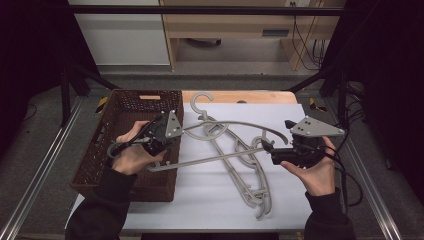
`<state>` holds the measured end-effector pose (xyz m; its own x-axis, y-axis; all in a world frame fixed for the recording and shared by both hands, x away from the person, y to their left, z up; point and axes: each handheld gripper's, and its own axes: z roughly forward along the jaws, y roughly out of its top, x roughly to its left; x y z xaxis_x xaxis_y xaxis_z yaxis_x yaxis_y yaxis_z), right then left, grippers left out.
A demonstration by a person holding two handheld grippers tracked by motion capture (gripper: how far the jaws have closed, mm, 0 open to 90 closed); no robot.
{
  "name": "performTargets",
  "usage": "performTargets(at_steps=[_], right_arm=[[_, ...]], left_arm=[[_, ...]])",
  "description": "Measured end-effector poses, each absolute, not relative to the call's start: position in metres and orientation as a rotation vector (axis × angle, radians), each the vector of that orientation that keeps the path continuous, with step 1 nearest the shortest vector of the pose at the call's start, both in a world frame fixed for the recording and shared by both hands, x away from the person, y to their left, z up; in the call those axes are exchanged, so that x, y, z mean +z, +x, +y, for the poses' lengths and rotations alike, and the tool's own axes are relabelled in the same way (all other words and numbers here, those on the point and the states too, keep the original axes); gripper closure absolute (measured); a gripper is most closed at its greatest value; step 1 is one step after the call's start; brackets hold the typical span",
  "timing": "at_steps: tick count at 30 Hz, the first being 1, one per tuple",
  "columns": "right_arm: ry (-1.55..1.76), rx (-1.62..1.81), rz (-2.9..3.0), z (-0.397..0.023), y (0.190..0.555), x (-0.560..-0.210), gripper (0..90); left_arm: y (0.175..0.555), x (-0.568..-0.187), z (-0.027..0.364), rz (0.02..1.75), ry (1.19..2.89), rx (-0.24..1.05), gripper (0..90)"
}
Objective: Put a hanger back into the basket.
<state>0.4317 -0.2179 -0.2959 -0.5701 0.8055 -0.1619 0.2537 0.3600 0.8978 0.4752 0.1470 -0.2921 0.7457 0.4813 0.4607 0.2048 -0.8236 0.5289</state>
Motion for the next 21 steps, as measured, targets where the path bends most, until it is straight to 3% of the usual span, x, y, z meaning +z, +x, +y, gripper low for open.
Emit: performTargets(at_steps=[21], right_arm=[[1.088, 1.175, 1.992, -0.253, 0.426, -0.342, 6.4]], left_arm=[[0.479, -0.29, 0.21, 0.923, 2.255, 0.934, 81.4]])
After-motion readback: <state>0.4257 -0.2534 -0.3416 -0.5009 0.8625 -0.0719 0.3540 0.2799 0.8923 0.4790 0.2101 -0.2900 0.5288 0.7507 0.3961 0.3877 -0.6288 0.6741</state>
